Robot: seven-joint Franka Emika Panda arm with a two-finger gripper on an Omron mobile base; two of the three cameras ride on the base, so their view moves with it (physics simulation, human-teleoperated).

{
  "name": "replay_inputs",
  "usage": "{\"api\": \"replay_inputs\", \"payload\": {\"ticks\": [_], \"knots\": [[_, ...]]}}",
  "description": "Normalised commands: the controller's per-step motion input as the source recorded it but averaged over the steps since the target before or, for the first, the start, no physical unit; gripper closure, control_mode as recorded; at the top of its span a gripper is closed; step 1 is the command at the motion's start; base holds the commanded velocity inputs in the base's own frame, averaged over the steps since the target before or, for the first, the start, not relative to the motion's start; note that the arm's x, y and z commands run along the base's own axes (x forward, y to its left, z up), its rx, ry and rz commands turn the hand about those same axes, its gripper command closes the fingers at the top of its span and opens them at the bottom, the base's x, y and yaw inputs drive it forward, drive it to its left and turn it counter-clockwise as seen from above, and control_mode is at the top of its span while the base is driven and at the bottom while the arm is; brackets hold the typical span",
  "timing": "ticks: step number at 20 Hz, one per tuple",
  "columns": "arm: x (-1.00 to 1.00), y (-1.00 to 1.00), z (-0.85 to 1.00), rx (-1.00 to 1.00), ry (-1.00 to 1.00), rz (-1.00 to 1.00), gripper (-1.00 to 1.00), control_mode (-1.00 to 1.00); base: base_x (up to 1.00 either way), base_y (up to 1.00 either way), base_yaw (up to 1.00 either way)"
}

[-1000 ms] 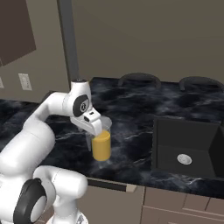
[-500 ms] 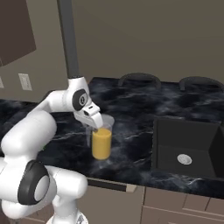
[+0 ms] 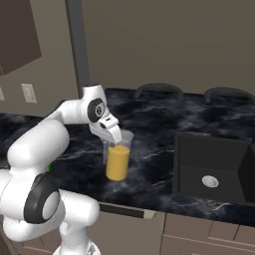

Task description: Place the pitcher and cup on the dining counter for serving.

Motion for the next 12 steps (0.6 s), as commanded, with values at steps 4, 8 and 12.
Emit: {"api": "replay_inputs", "payload": {"ticks": [4, 8, 12], "knots": [[0.00, -0.20, -0.12, 0.00, 0.00, -0.02, 1.00, -1.00, 0.00, 0.00, 0.00], [0.00, 0.00, 0.00, 0.00, 0.00, 0.00, 1.00, -1.00, 0.00, 0.00, 0.00], [-0.08, 0.00, 0.00, 0.00, 0.00, 0.00, 1.00, -1.00, 0.00, 0.00, 0.00]]}}
